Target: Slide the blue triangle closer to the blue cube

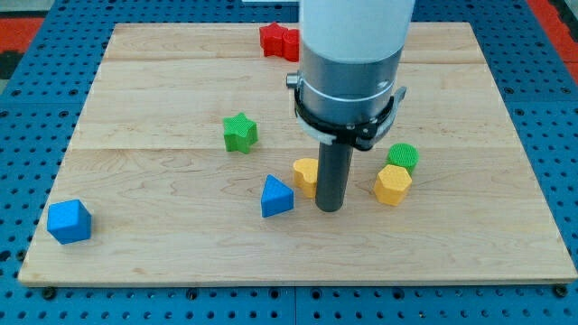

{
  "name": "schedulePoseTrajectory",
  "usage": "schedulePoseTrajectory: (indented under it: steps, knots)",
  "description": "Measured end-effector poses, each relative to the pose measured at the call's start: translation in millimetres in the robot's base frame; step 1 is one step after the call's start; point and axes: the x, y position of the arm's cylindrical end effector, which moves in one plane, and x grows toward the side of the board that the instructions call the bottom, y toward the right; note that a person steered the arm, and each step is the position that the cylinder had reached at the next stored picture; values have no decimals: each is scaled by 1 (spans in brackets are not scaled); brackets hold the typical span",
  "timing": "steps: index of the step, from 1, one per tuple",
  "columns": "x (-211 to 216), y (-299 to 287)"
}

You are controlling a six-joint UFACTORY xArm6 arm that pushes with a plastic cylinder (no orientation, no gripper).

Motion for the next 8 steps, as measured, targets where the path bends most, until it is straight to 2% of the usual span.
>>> schedulePoseTrajectory:
  steps: [1,3,7,8]
  knots:
    - [0,-58]
    - [7,-216]
    - [6,-219]
    - [-15,-200]
